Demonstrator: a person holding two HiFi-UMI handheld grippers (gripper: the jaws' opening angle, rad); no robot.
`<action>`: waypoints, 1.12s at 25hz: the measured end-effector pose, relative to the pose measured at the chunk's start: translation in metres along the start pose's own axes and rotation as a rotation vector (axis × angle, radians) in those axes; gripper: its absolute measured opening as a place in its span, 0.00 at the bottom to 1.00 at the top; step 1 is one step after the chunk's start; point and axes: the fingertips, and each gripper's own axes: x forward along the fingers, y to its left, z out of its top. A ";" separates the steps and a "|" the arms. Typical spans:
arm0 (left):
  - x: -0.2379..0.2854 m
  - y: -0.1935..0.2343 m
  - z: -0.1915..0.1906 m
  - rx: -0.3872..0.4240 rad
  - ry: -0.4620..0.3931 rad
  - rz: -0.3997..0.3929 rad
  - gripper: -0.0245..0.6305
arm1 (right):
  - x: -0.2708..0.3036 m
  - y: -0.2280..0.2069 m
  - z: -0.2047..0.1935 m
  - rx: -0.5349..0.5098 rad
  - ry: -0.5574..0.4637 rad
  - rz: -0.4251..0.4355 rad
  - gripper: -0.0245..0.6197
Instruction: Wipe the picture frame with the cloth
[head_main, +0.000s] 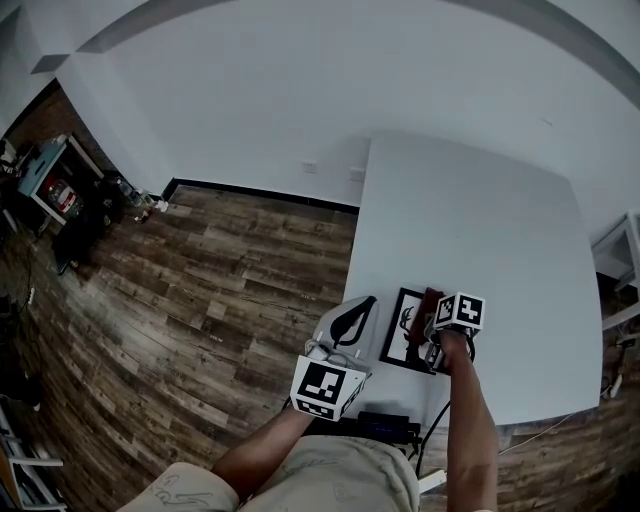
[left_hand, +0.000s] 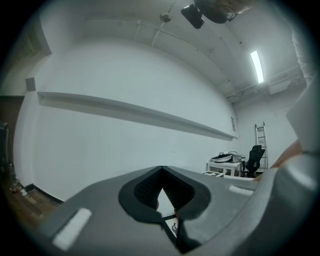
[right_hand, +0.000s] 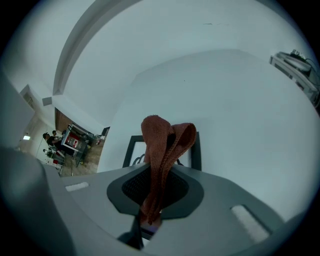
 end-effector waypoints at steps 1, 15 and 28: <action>0.001 -0.001 0.000 0.001 -0.001 -0.002 0.04 | -0.002 -0.005 0.000 0.003 -0.001 -0.009 0.13; 0.013 -0.017 -0.006 -0.014 0.008 -0.031 0.04 | -0.025 -0.049 0.004 -0.011 0.014 -0.092 0.13; 0.015 -0.014 0.000 -0.017 -0.008 -0.031 0.04 | -0.045 -0.002 0.016 -0.015 -0.081 0.050 0.13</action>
